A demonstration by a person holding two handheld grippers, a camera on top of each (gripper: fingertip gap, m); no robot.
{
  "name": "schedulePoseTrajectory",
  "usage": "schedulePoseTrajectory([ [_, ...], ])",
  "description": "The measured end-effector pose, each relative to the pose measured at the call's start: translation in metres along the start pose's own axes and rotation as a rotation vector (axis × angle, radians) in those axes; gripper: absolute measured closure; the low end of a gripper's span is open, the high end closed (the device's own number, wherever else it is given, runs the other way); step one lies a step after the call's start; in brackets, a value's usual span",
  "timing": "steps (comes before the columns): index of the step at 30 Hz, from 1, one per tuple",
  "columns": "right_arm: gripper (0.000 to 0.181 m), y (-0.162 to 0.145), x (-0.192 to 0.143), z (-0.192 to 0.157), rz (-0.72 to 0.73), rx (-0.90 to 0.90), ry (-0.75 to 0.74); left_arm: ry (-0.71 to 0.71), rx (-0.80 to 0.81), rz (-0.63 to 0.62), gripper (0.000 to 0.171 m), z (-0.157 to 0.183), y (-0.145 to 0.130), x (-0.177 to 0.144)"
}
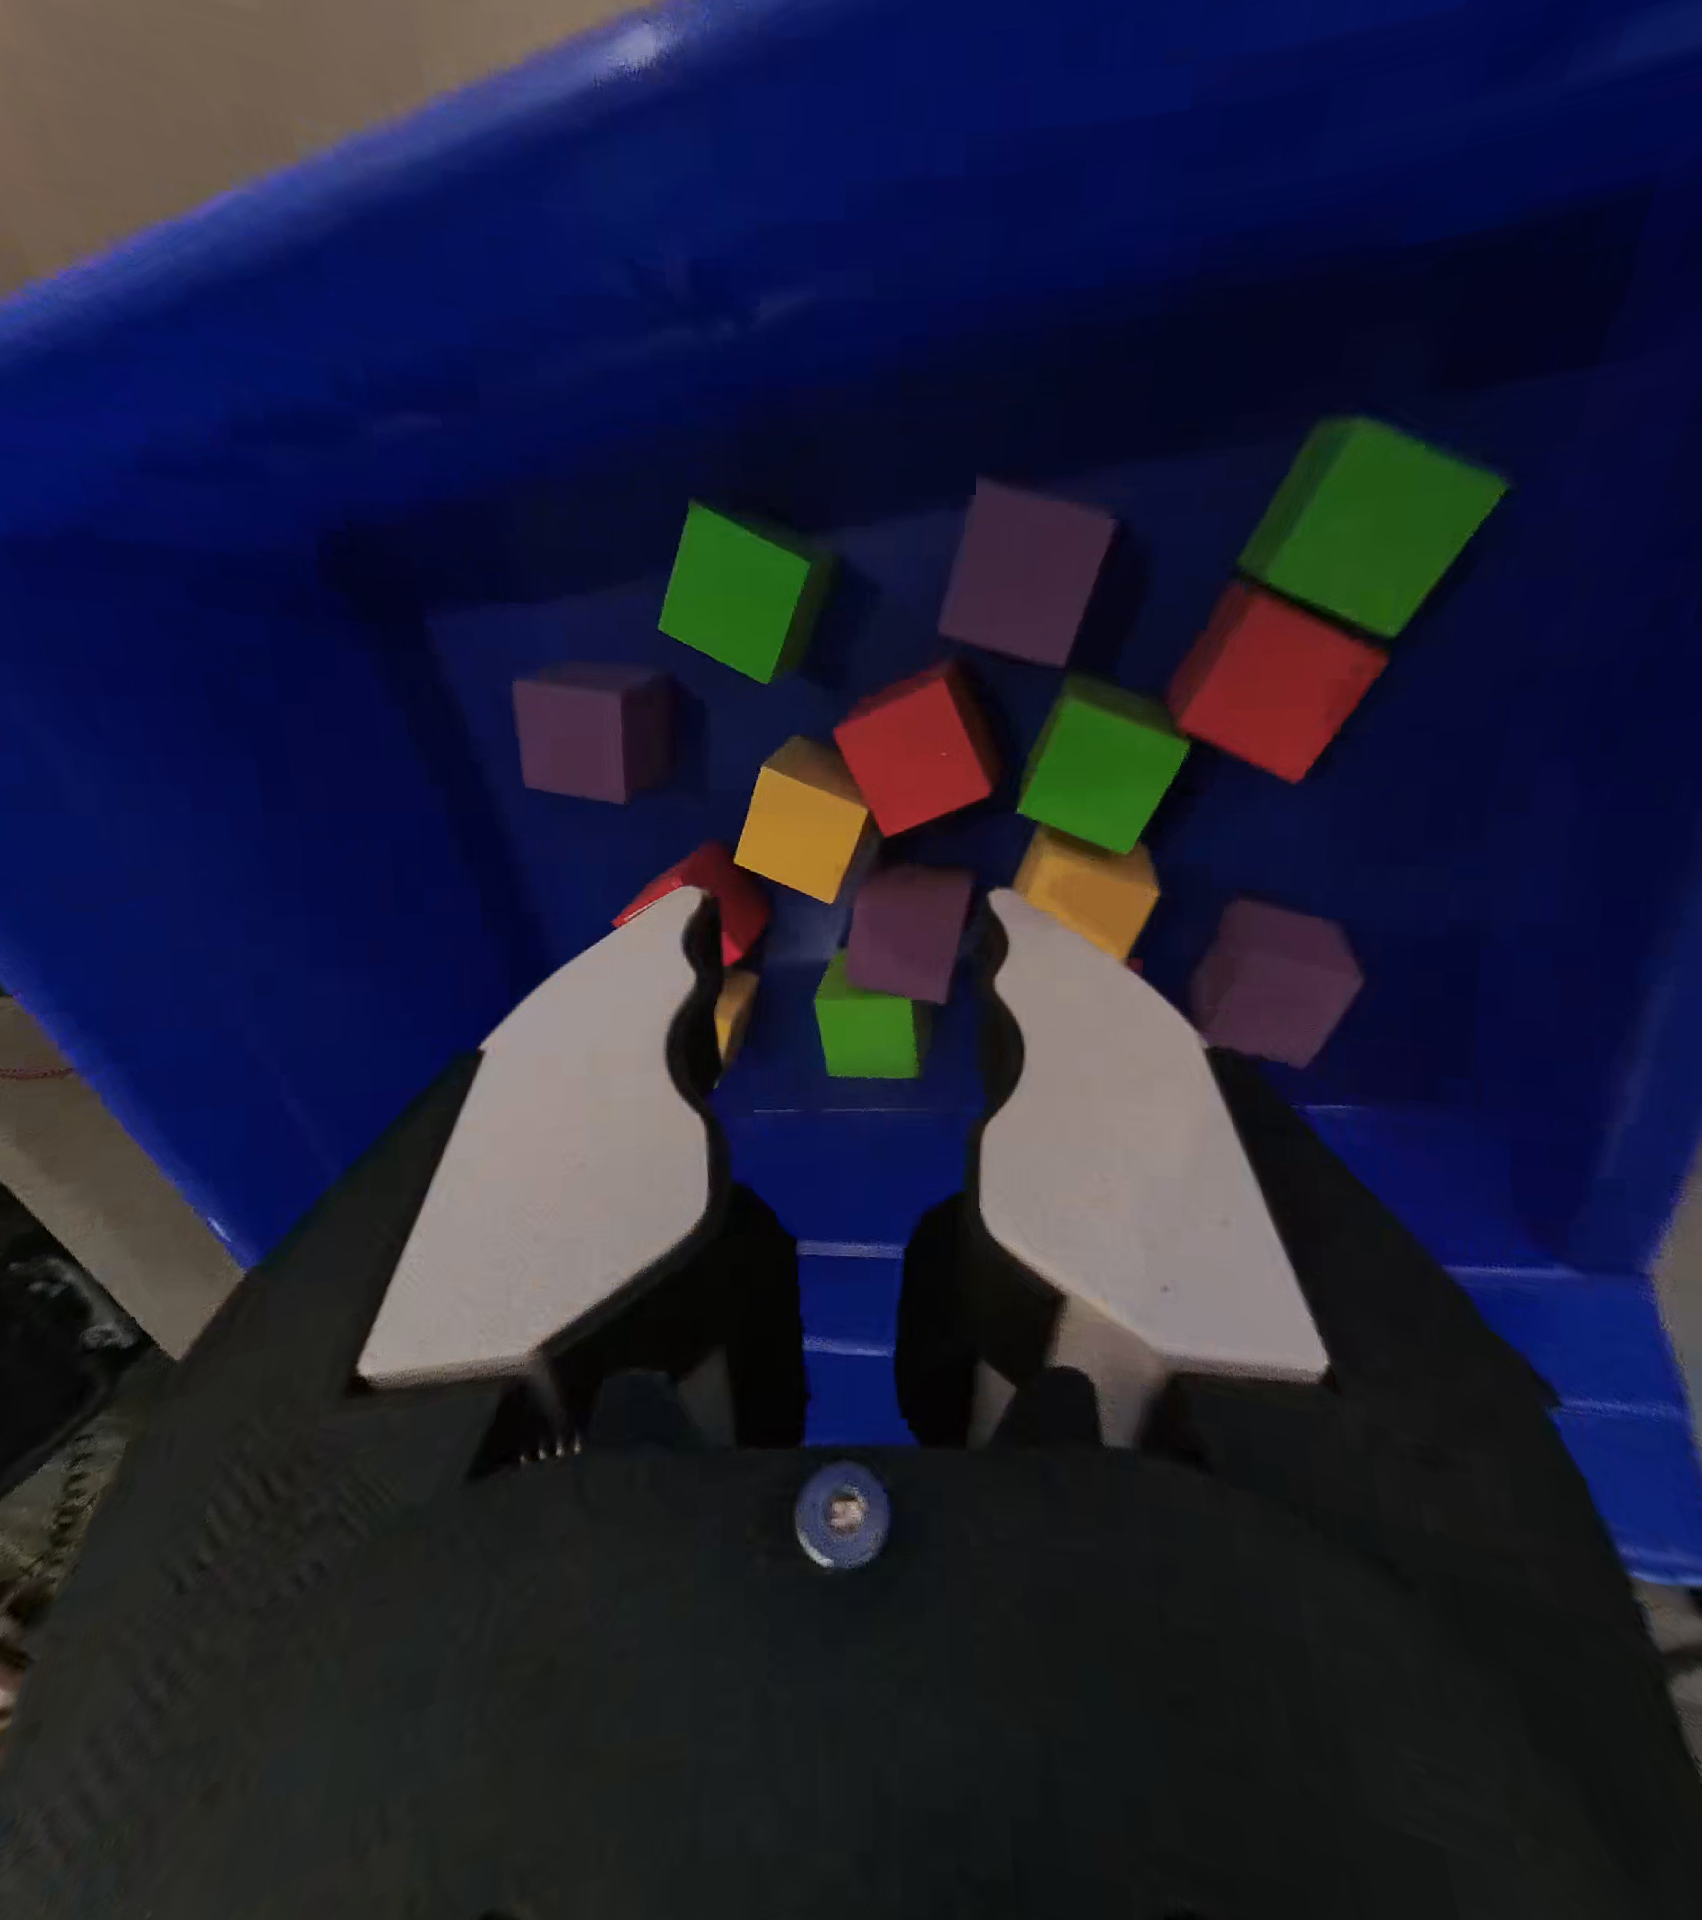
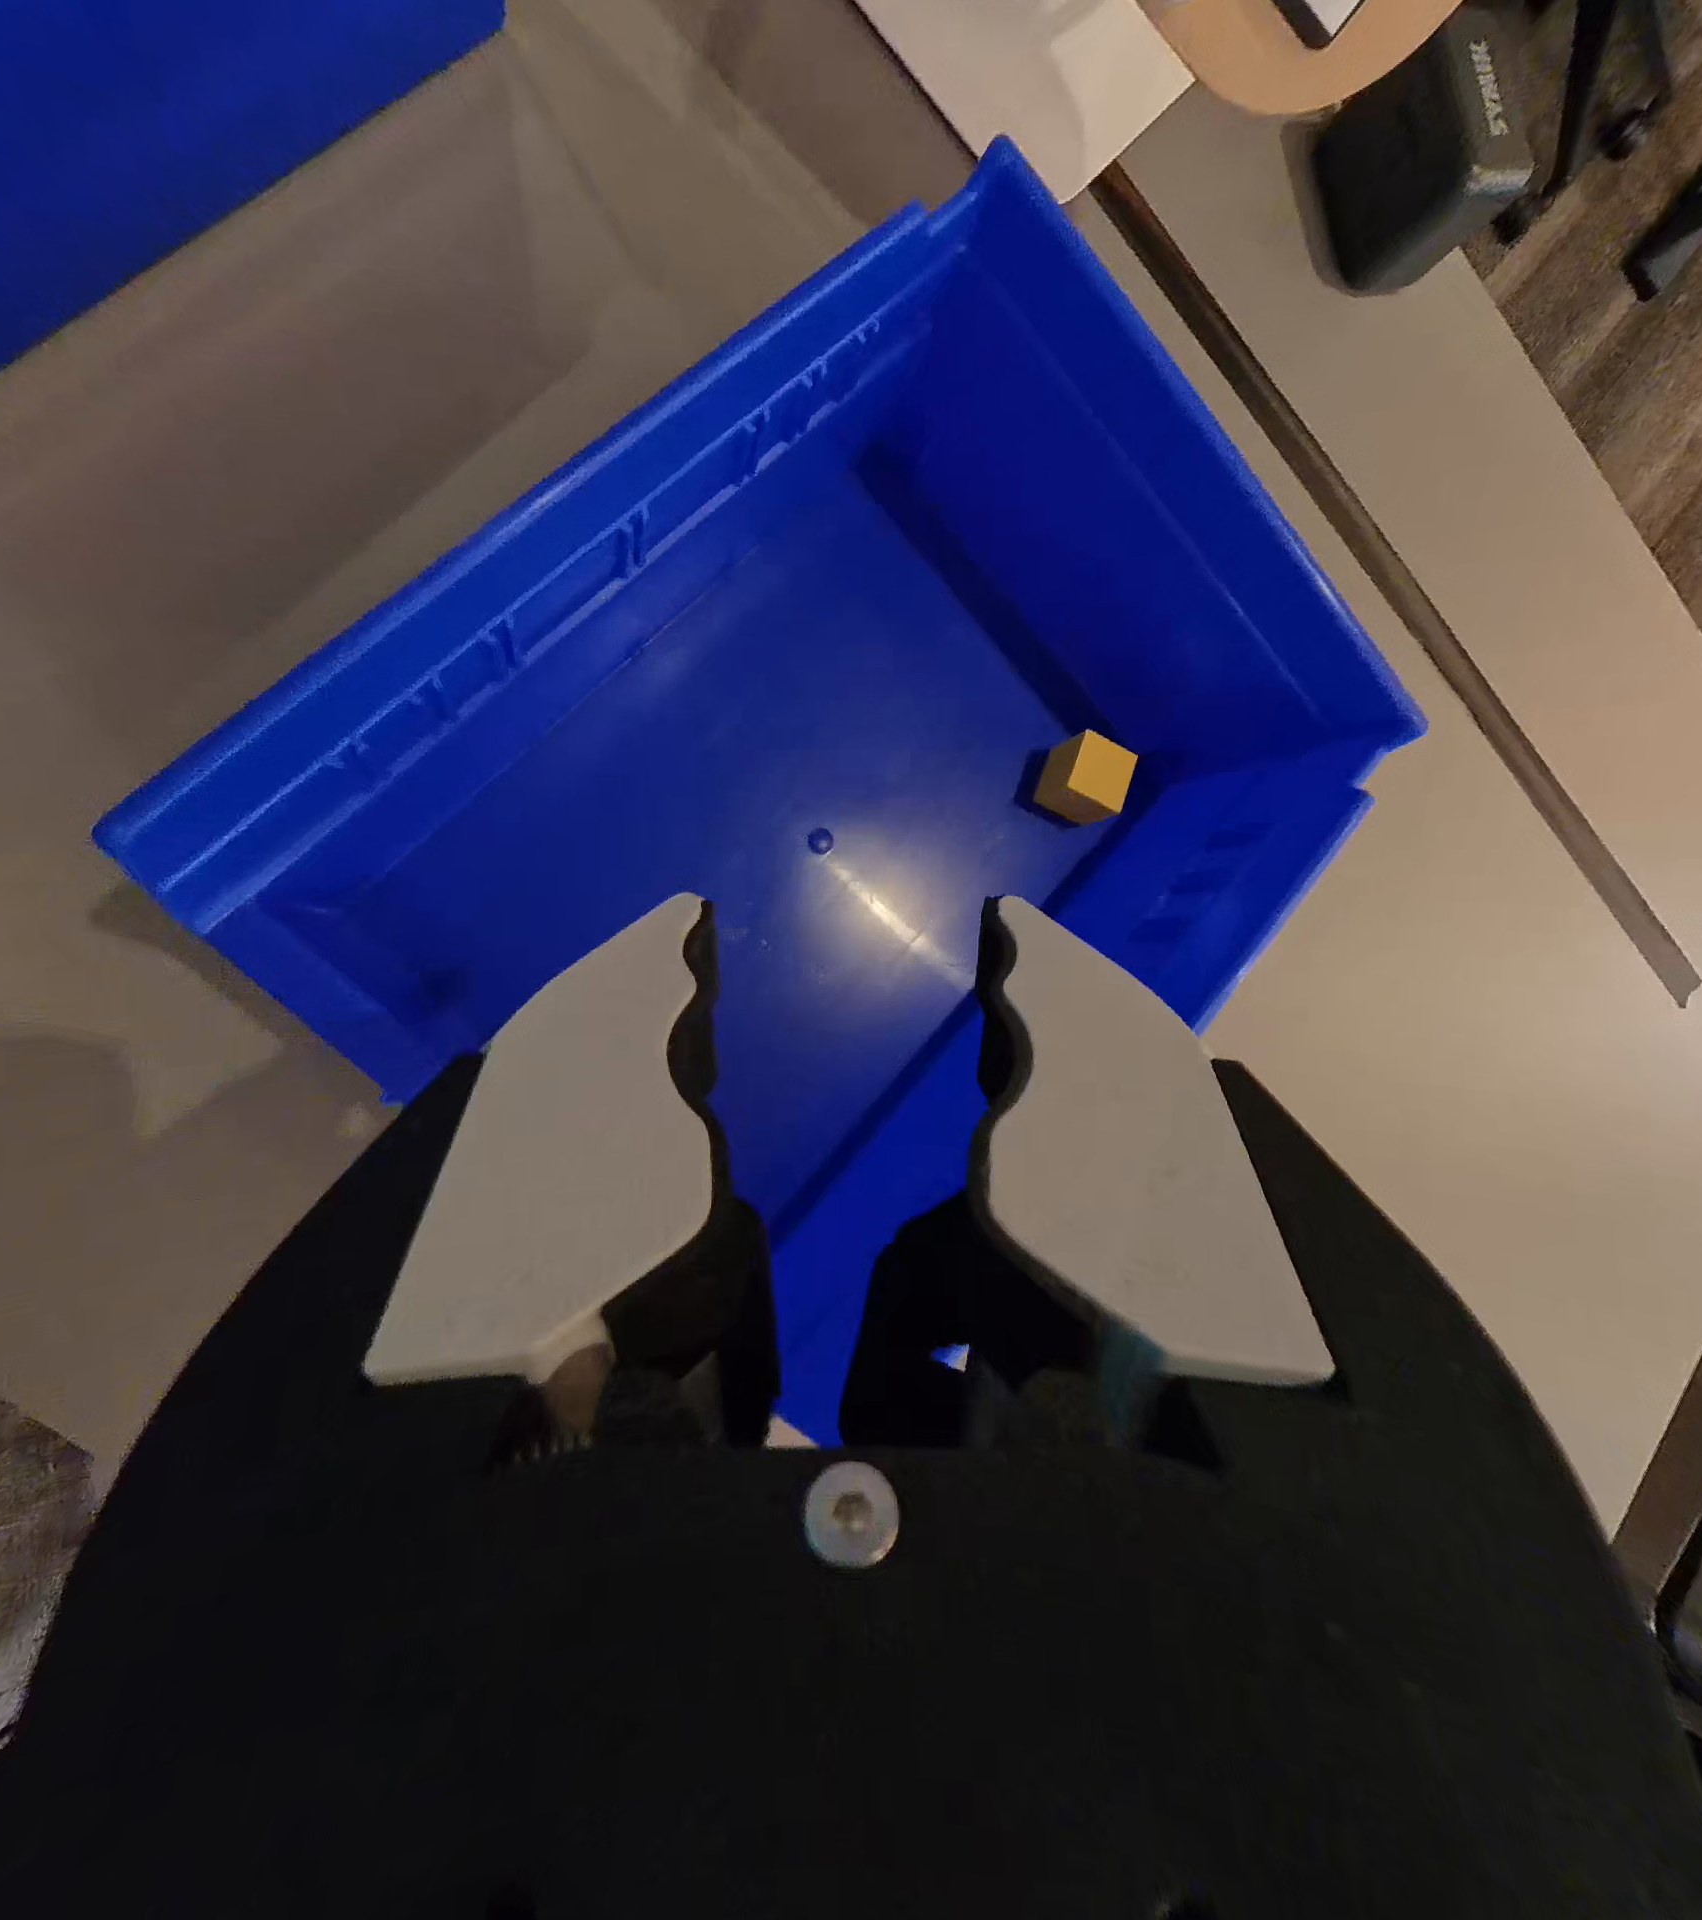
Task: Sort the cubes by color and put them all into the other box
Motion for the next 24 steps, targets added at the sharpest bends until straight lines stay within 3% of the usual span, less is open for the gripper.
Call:
schedulePoseTrajectory([
  [7, 0.133, -0.017, -0.005, -0.011, -0.023, -0.01, 0.016, -0.023, 0.103, -0.084, 0.125, -0.012, 0.0, 0.031],
  [15, 0.135, -0.017, -0.008, -0.02, -0.003, -0.006, 0.054, -0.052, 0.173, -0.095, 0.126, -0.016, 0.0, 0.052],
  [18, 0.136, -0.013, -0.008, -0.025, 0.009, -0.019, 0.062, -0.084, 0.187, -0.12, 0.139, -0.015, -0.003, 0.059],
  [21, 0.138, -0.008, -0.008, -0.029, 0.02, -0.033, 0.066, -0.081, 0.157, -0.101, 0.142, -0.017, -0.005, 0.057],
  [24, 0.141, -0.004, -0.006, -0.032, 0.057, -0.035, 0.069, -0.084, 0.012, -0.004, 0.143, -0.021, -0.006, 0.044],
])
Point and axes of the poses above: each gripper's, where its closed fingertips meet, x out along the fingers, y out of its top, z = x × y across the jaws, the point moved 7 cm from there along -x, back along the fingers, and after that the axes turned 7 degrees about -x, right-handed, at the moved point
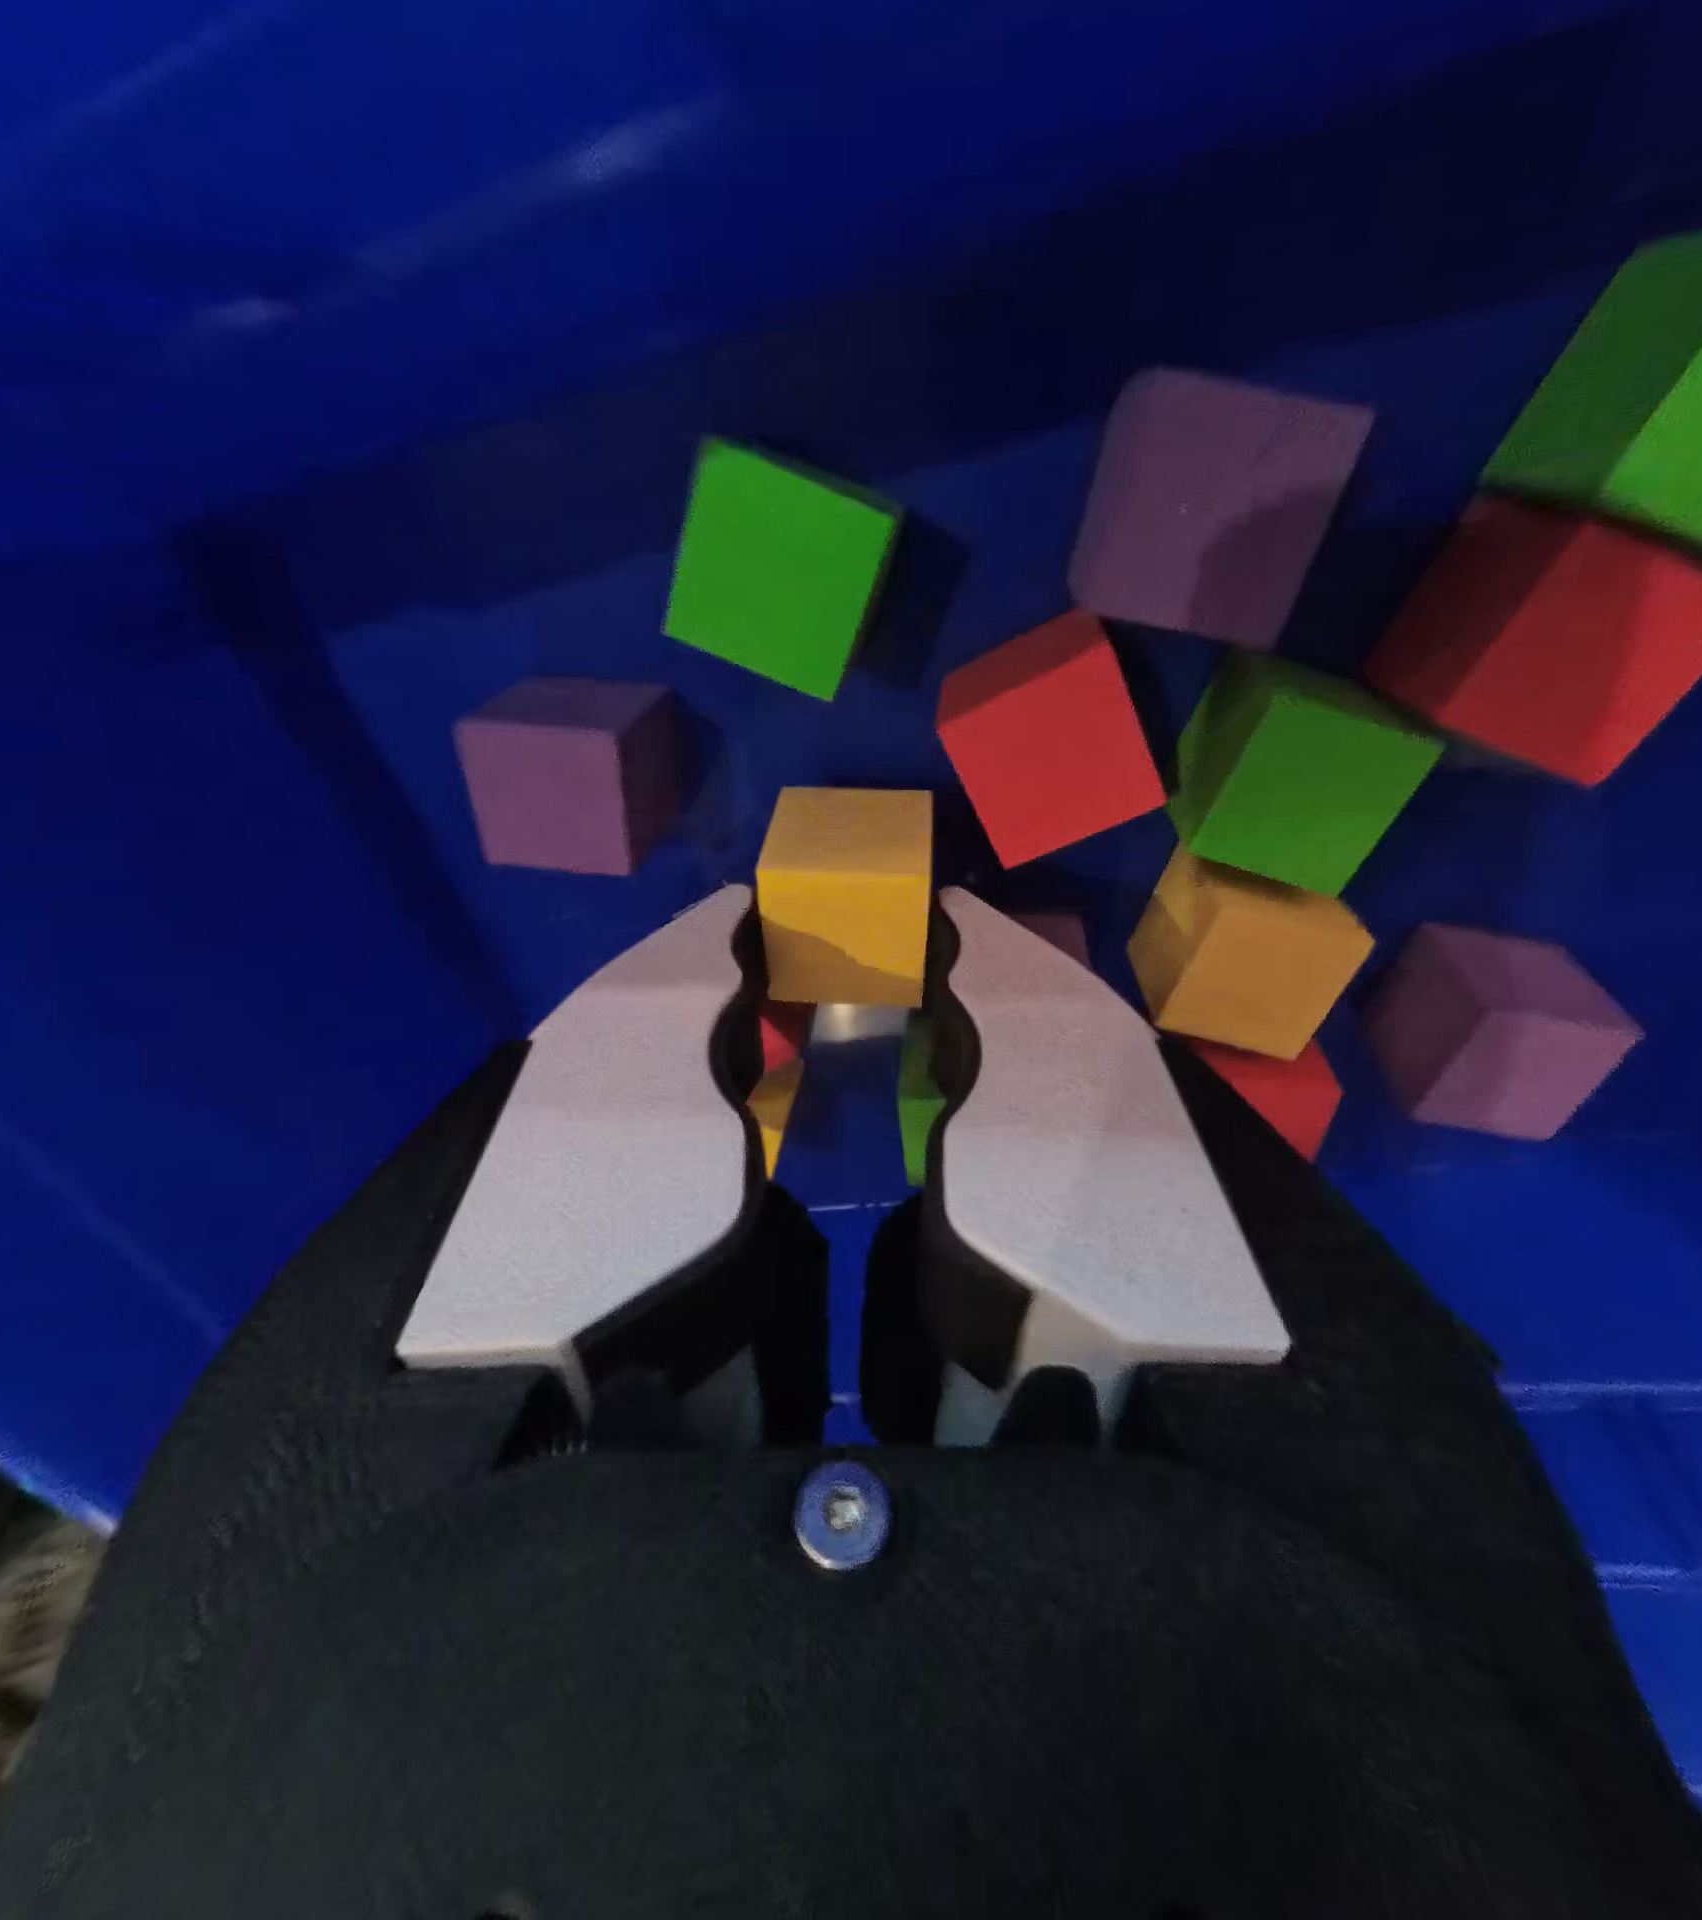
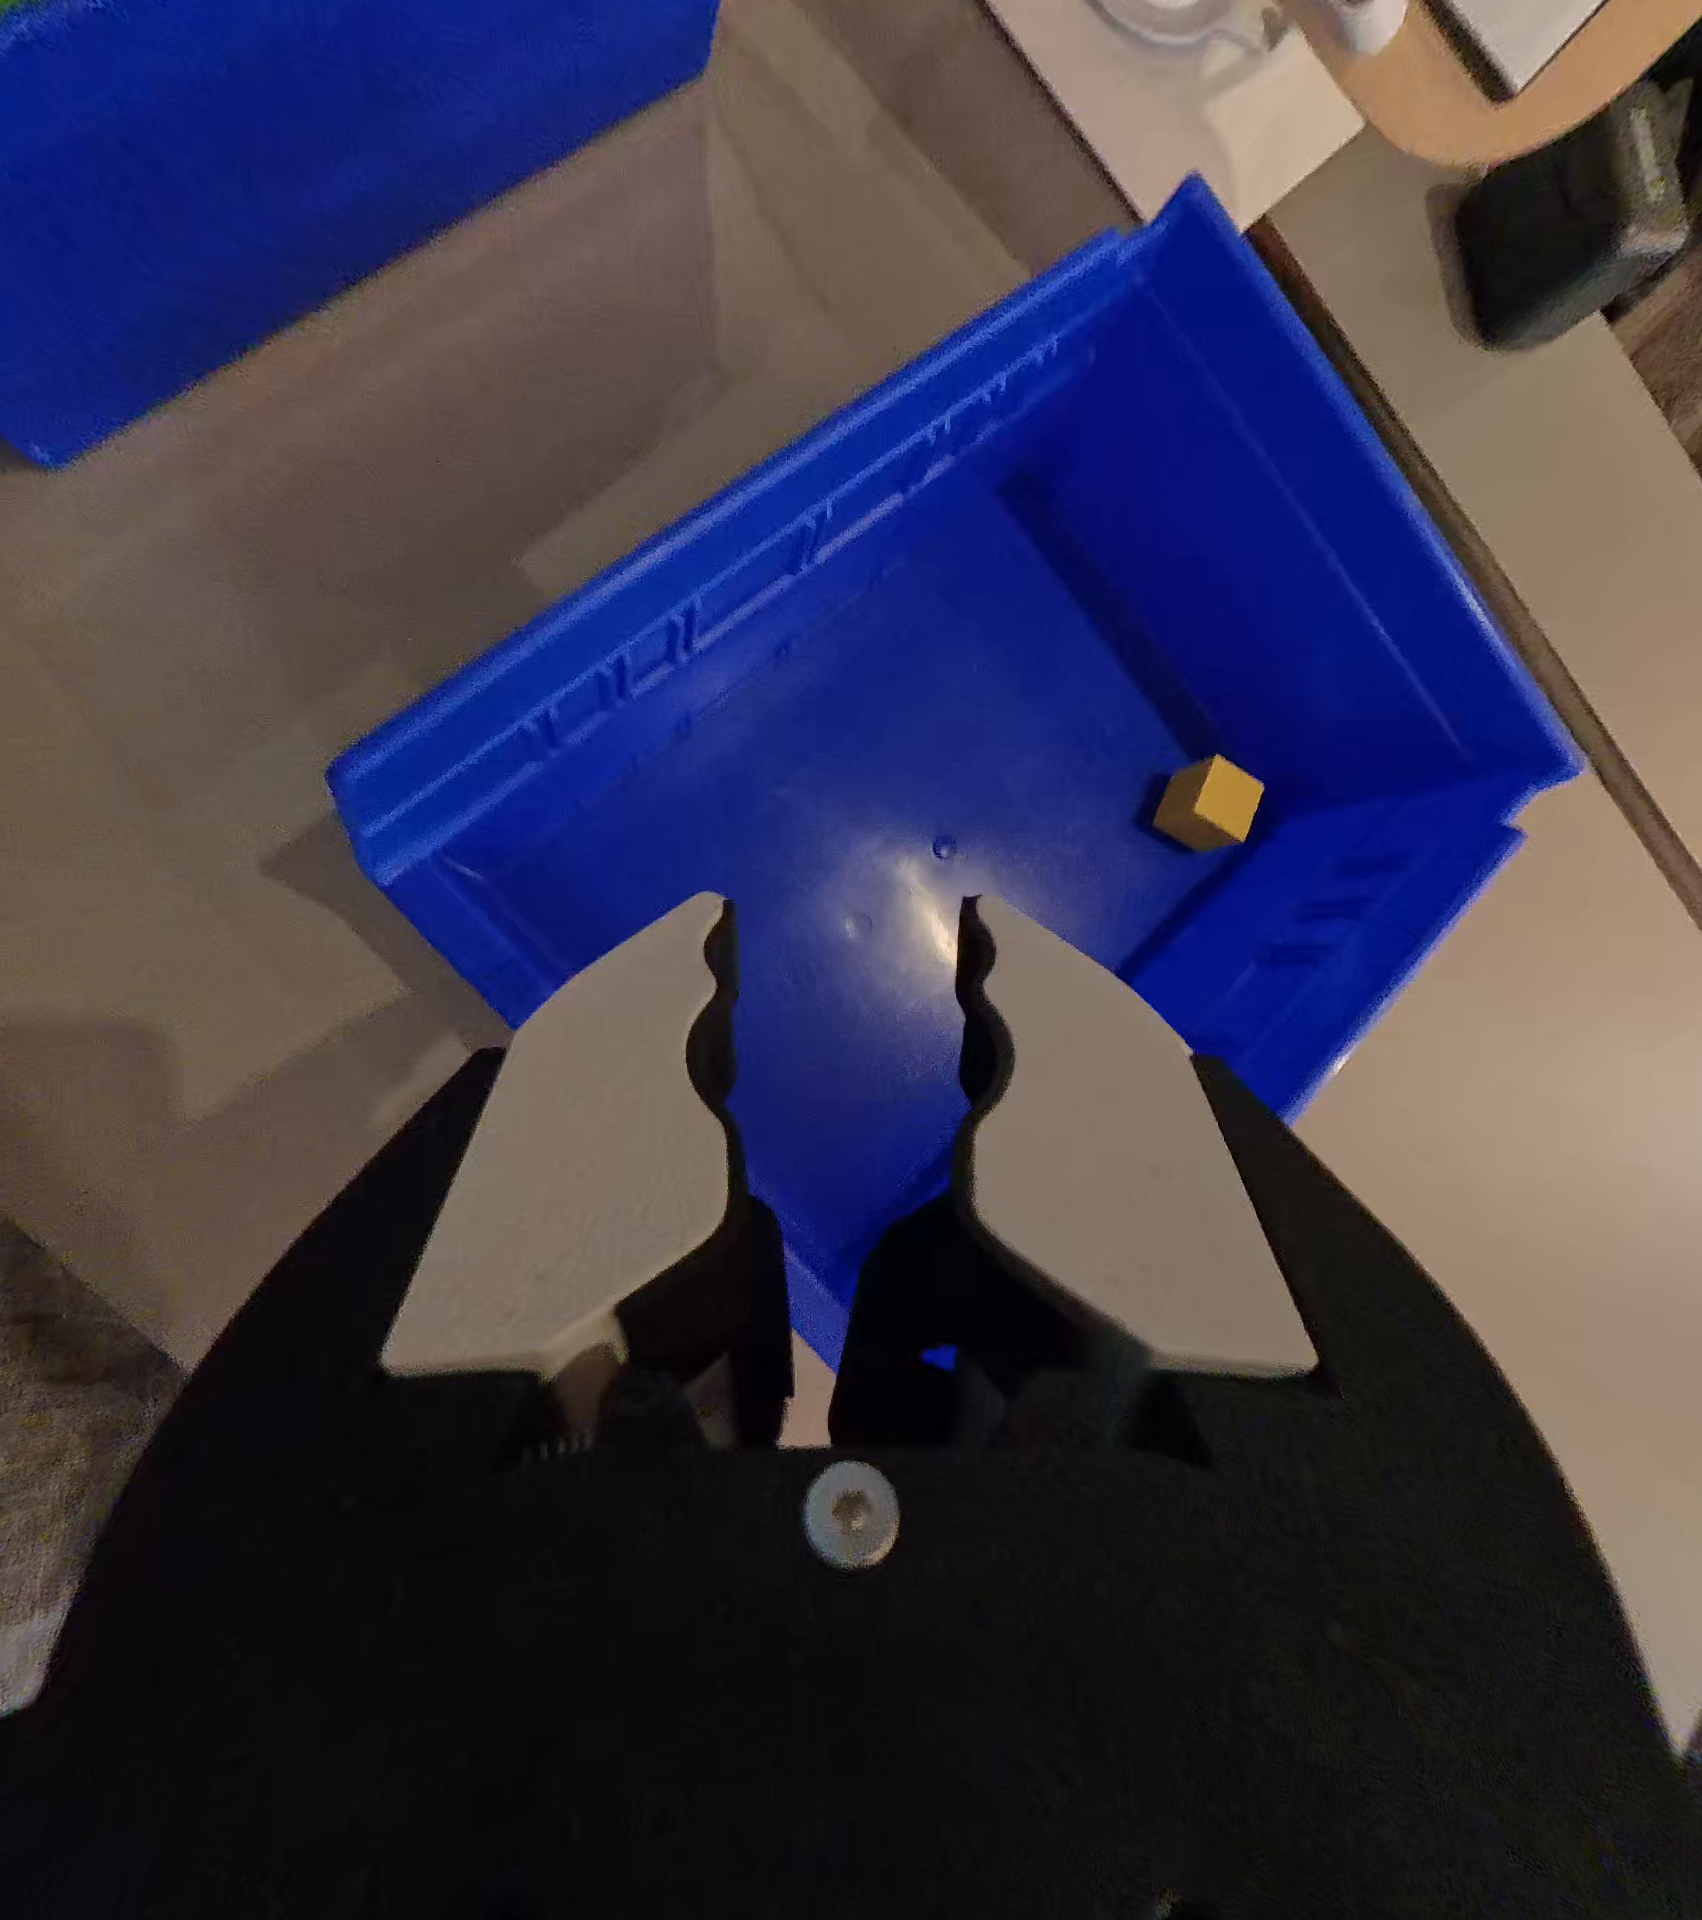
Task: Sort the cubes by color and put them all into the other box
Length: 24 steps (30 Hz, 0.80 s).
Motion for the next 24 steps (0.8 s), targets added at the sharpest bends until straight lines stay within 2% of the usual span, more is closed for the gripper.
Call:
schedulePoseTrajectory([
  [2, 0.141, 0.007, 0.001, -0.004, 0.092, -0.011, 0.005, -0.013, -0.141, 0.156, 0.142, -0.002, 0.001, -0.02],
  [4, 0.141, 0.017, 0.003, -0.014, 0.235, -0.049, 0.007, -0.128, -0.324, 0.391, 0.142, 0.003, 0.005, -0.047],
  [7, 0.138, 0.036, 0.006, -0.032, 0.44, -0.174, -0.042, -0.458, -0.547, 0.785, 0.142, 0.027, 0.018, -0.092],
  [9, 0.137, 0.051, 0.007, -0.048, 0.552, -0.284, -0.099, -0.635, -0.641, 0.967, 0.143, 0.043, 0.024, -0.115],
  [11, 0.134, 0.067, 0.007, -0.066, 0.628, -0.399, -0.145, -0.877, -0.706, 1.097, 0.143, 0.062, 0.031, -0.132],
  [12, 0.133, 0.075, 0.007, -0.077, 0.655, -0.459, -0.15, -0.968, -0.717, 1.133, 0.143, 0.071, 0.034, -0.137],
  [16, 0.137, 0.107, -0.007, -0.111, 0.771, -0.619, -0.152, -1.155, -0.703, 1.145, 0.143, 0.106, 0.05, -0.143],
  [20, 0.136, 0.127, -0.015, -0.134, 0.8, -0.669, -0.079, -1.192, -0.653, 1.141, 0.143, 0.128, 0.064, -0.148],
  [24, 0.138, 0.136, -0.026, -0.145, 0.845, -0.634, -0.028, -1.202, -0.623, 1.135, 0.143, 0.139, 0.072, -0.15],
])
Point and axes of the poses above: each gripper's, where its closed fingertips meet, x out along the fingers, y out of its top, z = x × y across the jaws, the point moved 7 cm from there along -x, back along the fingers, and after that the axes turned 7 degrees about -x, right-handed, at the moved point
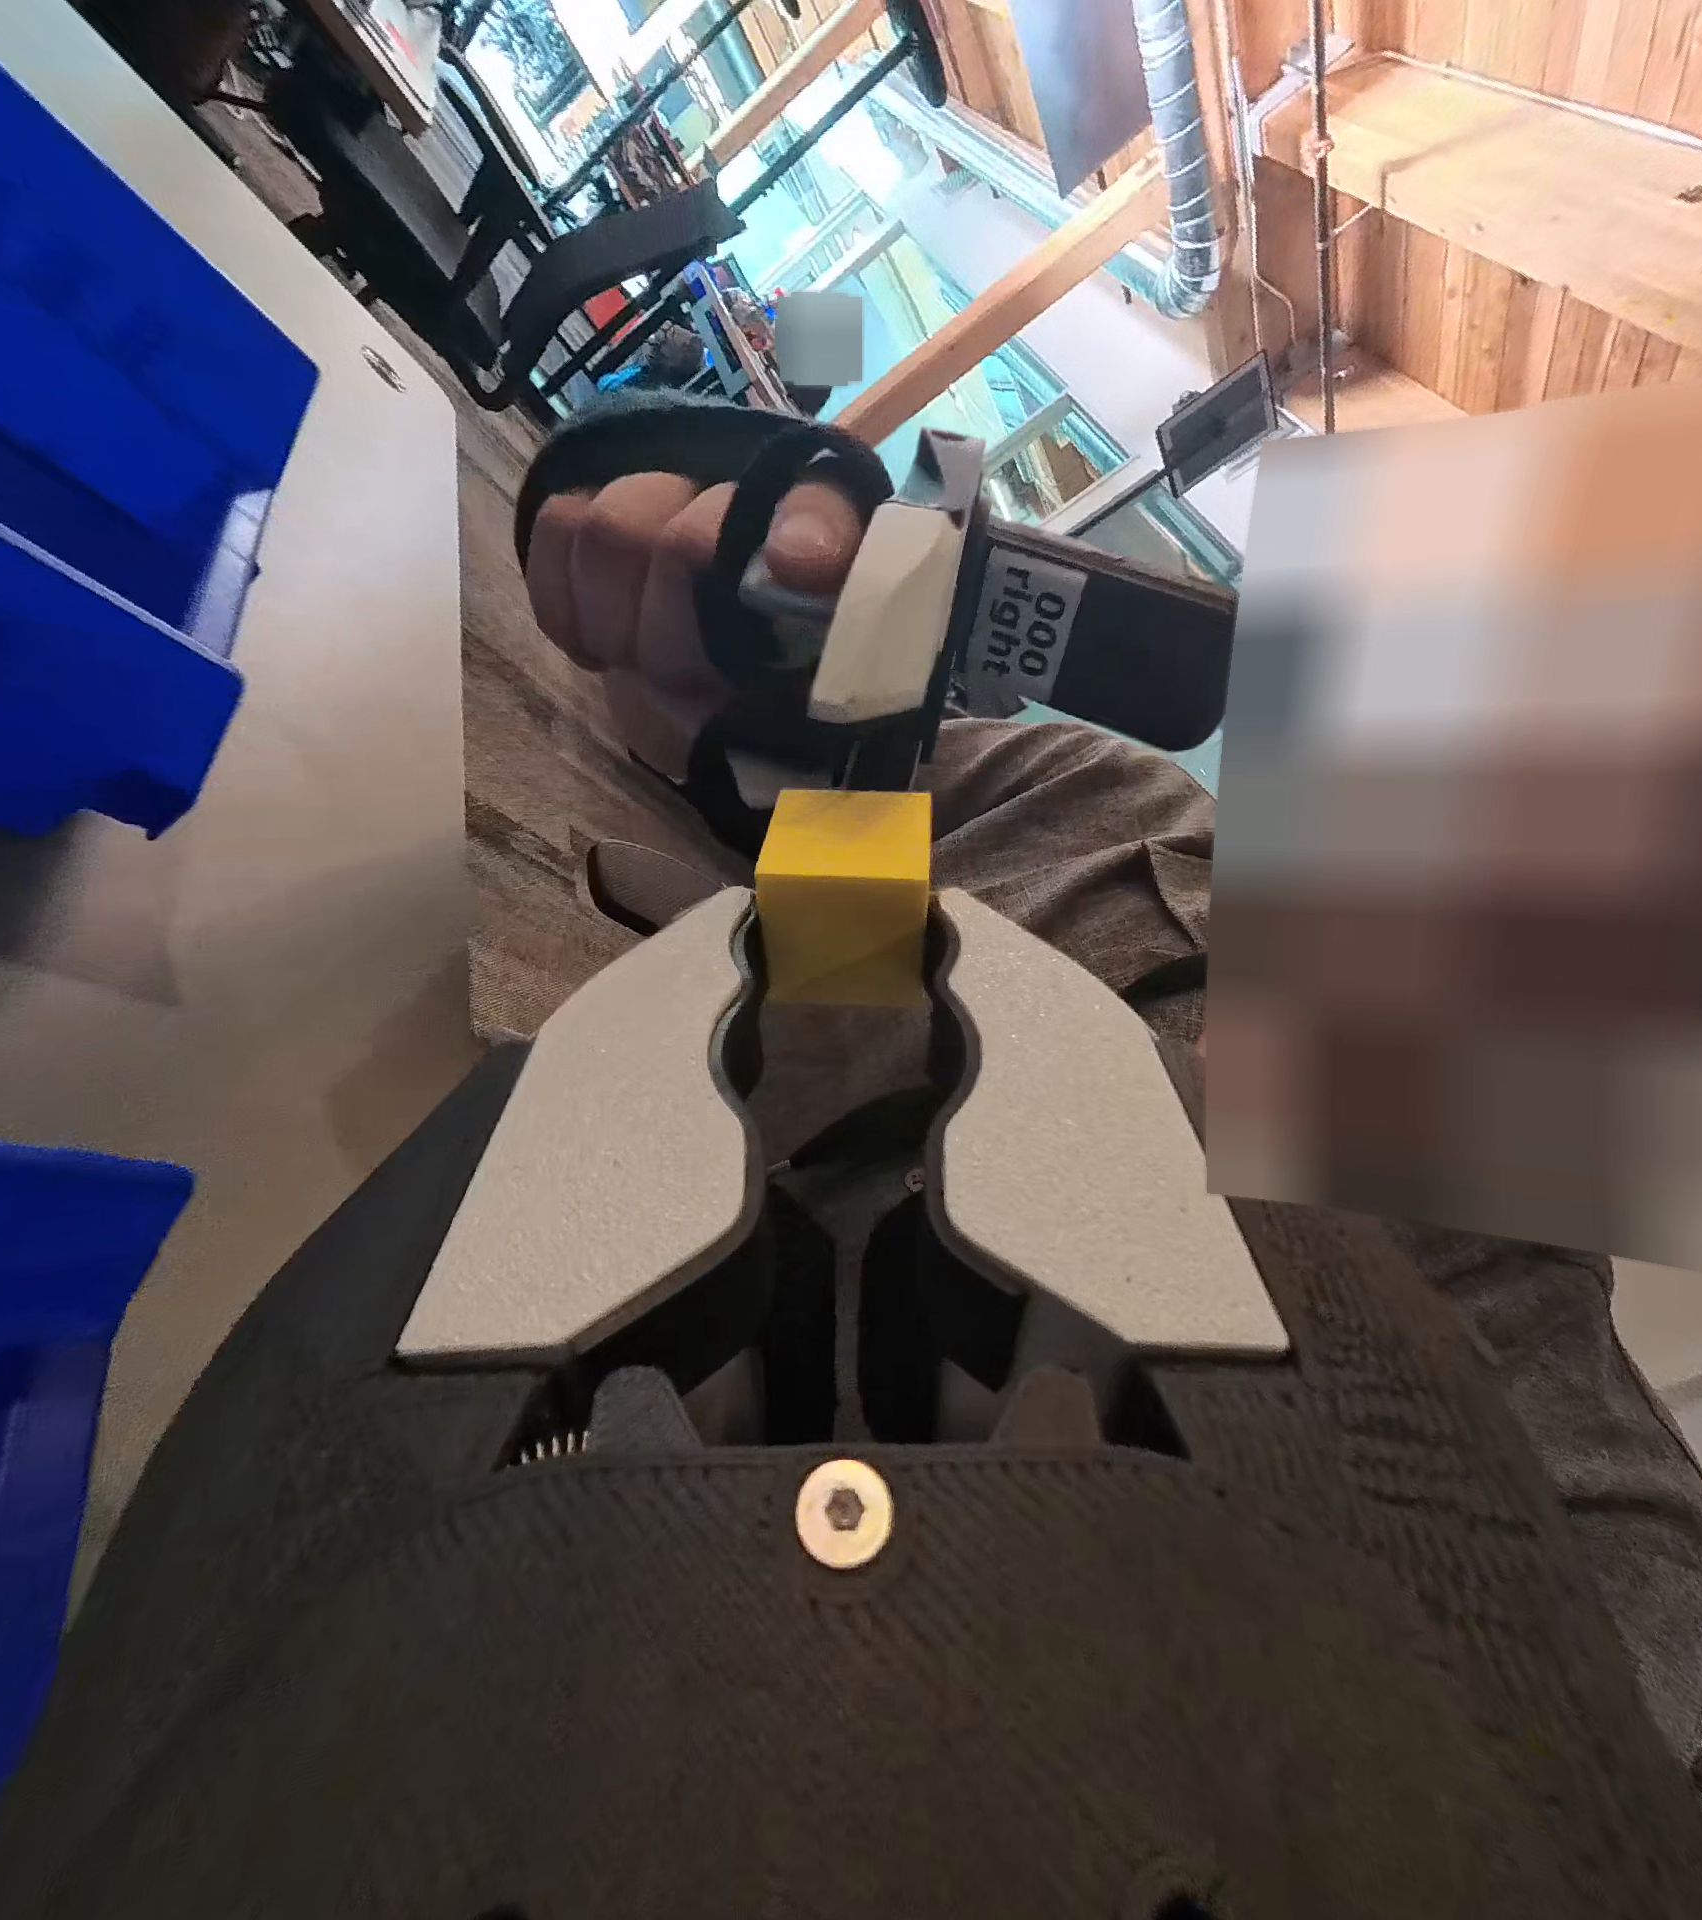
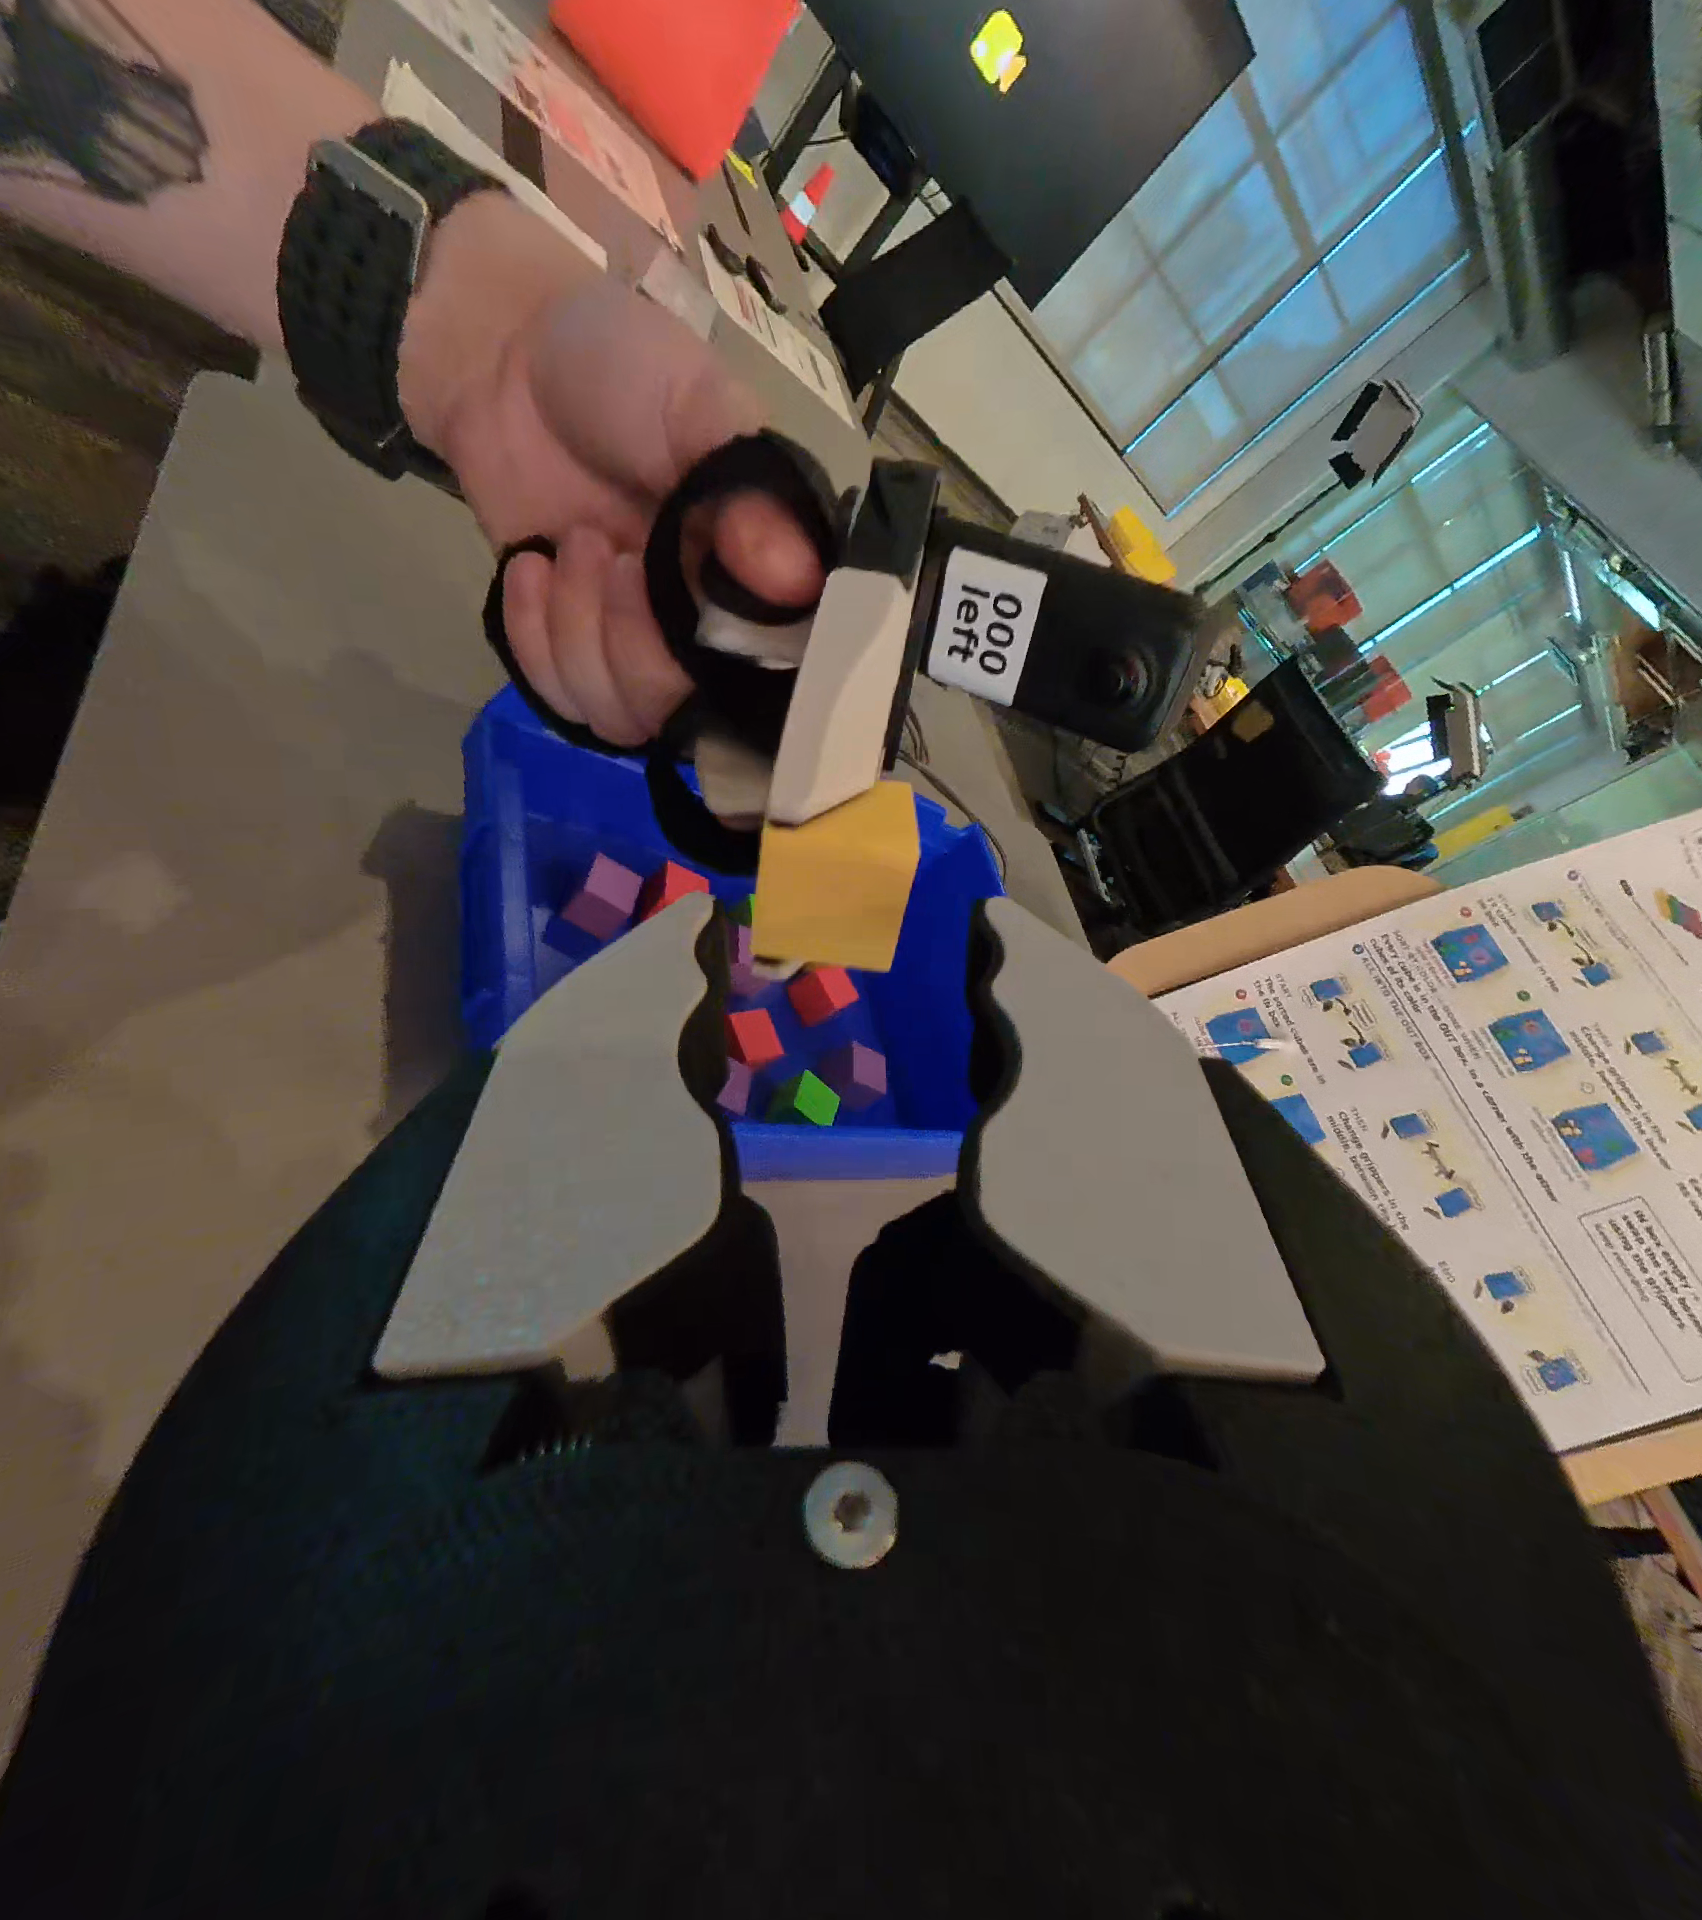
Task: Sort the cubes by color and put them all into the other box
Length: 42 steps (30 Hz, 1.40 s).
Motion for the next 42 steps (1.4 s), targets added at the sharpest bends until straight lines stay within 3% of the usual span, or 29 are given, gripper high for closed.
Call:
schedulePoseTrajectory([
  [9, 0.152, 0.003, -0.004, -0.007, 0.004, 0.068, 0.037, -0.031, 0.012, -0.002, 0.142, 0.003, -0.003, 0.018],
  [10, 0.153, 0.004, -0.006, -0.006, 0.007, 0.062, 0.032, -0.038, 0.01, 0.007, 0.14, 0.003, -0.002, 0.019],
  [12, 0.153, 0.003, -0.012, -0.004, 0.002, 0.062, 0.021, -0.027, 0.021, 0.045, 0.11, 0.003, 0.0, 0.018],
  [16, 0.152, -0.014, -0.037, 0.014, -0.095, 0.052, -0.003, 0.088, 0.185, 0.164, 0.108, 0.015, 0.005, 0.003],
  [18, 0.153, -0.037, -0.056, 0.038, -0.215, 0.074, -0.03, 0.246, 0.293, 0.231, 0.109, 0.025, 0.006, -0.006],
  [20, 0.153, -0.07, -0.074, 0.066, -0.385, 0.166, -0.027, 0.491, 0.403, 0.305, 0.113, 0.033, 0.009, -0.019],
  [23, 0.152, -0.128, -0.087, 0.095, -0.676, 0.326, 0.081, 0.731, 0.528, 0.429, 0.116, 0.051, 0.012, -0.035],
  [27, 0.152, -0.203, -0.085, 0.095, -1.041, 0.419, 0.348, 0.797, 0.585, 0.498, 0.119, 0.064, 0.01, -0.037],
  [31, 0.152, -0.274, -0.074, 0.083, -1.314, 0.5, 0.508, 0.855, 0.573, 0.49, 0.122, 0.055, 0.0, -0.04],
  [35, 0.152, -0.32, -0.065, 0.07, -1.435, 0.617, 0.556, 0.953, 0.524, 0.514, 0.124, 0.046, -0.008, -0.059],
  [42, 0.152, -0.354, -0.06, 0.071, -1.486, 0.796, 0.45, 0.964, 0.536, 0.584, 0.126, 0.052, -0.013, -0.082],
])
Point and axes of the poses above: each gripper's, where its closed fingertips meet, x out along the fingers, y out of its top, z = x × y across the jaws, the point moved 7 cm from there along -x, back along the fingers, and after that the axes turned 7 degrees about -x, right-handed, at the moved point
